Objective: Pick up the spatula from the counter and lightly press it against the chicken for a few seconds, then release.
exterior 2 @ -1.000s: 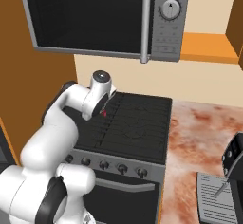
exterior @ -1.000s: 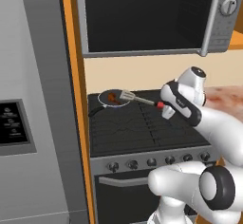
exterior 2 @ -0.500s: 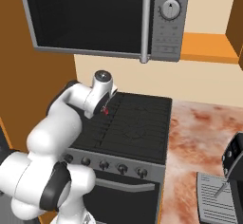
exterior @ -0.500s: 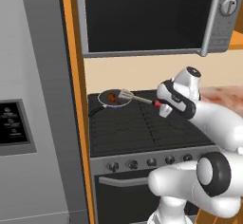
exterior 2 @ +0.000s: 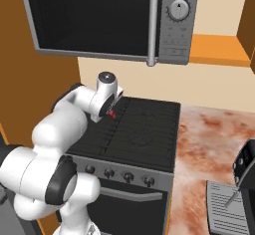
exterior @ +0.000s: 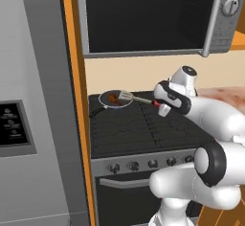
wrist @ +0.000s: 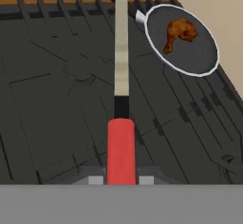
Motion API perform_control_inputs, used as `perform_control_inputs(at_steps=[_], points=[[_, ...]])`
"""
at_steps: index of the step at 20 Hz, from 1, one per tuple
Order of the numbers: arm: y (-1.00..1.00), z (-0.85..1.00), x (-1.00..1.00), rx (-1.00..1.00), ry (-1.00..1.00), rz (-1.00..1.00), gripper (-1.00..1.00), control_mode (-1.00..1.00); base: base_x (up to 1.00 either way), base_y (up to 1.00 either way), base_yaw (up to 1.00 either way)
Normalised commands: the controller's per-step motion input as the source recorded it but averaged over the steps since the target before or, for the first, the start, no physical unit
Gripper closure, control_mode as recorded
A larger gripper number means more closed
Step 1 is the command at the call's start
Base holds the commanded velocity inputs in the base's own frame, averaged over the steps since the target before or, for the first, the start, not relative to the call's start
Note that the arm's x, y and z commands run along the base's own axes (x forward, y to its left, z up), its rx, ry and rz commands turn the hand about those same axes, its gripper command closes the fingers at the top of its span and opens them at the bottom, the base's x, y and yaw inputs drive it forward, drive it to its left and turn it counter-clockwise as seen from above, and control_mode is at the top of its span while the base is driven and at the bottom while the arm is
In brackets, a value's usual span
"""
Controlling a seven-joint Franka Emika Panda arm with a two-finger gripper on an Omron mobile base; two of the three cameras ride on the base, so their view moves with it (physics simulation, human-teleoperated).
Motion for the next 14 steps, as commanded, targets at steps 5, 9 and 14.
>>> perform_control_inputs(at_steps=[5,9,14], points=[[0.0,-0.09,0.23,-0.04,0.0,0.0,1.0,-1.0,0.0,0.0,0.0],[0.0,-0.1,0.25,-0.04,0.0,0.0,1.0,-1.0,0.0,0.0,0.0],[0.0,-0.07,0.26,-0.04,0.0,0.0,1.0,-1.0,0.0,0.0,0.0]])
